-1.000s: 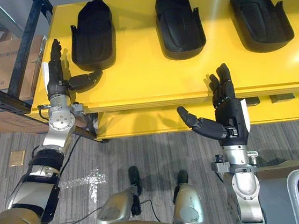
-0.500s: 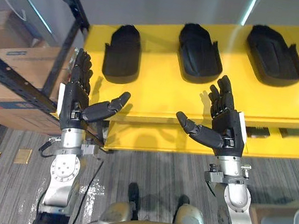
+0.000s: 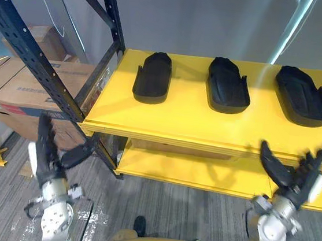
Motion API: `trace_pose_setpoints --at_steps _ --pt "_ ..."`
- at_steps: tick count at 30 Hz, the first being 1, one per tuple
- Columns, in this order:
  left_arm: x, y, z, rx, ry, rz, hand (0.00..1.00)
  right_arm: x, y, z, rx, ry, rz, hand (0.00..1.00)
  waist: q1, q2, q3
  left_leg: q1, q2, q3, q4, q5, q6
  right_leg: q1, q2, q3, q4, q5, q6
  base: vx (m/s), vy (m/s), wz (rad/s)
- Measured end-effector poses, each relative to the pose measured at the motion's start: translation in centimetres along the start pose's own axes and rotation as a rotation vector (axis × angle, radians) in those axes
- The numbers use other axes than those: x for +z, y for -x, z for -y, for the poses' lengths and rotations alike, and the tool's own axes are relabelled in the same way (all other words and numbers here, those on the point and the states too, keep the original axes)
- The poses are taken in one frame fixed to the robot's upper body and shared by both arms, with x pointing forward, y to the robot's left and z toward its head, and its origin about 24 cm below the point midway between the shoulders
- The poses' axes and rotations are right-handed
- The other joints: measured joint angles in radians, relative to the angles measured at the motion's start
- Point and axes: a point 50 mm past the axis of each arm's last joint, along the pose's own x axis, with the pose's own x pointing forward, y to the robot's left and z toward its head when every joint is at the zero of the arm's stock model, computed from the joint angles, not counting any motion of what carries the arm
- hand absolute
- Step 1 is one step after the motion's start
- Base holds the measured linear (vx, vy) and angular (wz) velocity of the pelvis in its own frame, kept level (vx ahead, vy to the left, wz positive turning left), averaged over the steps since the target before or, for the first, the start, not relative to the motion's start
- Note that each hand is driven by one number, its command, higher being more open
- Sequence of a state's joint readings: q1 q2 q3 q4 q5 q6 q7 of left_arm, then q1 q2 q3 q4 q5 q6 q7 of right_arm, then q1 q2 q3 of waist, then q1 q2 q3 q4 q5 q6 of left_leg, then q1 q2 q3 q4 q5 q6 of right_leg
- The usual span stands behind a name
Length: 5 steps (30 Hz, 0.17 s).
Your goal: Walk over and take three plastic housings, then place them on the shelf
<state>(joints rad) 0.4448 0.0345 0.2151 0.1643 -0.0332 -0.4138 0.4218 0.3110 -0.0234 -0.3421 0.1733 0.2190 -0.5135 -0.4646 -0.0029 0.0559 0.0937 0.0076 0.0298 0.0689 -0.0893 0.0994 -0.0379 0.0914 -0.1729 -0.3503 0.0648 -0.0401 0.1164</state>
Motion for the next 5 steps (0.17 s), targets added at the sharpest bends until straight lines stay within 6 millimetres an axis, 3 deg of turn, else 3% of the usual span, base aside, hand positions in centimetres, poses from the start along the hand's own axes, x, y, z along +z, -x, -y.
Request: trace_pose_setpoints --at_steps 3,5 --pt "-5.5 2.4 -1.2 0.027 -0.104 -0.254 1.0 -3.2 1.4 3.2 -0.127 0.078 -0.153 1.0 -0.003 -0.018 -0.001 0.002 0.001 0.001 0.0 0.0 -0.001 0.001 0.001 0.0 0.0 -0.002 -0.002 0.0 0.0 0.0" --pt "-7.8 4.0 -1.4 0.027 -0.139 -0.372 1.0 -5.3 2.7 4.6 -0.172 0.135 -0.261 1.0 -0.001 -0.036 -0.01 0.005 0.002 0.001 0.0 -0.003 -0.004 0.002 0.002 0.001 0.0 -0.003 -0.003 0.0 0.0 0.0"
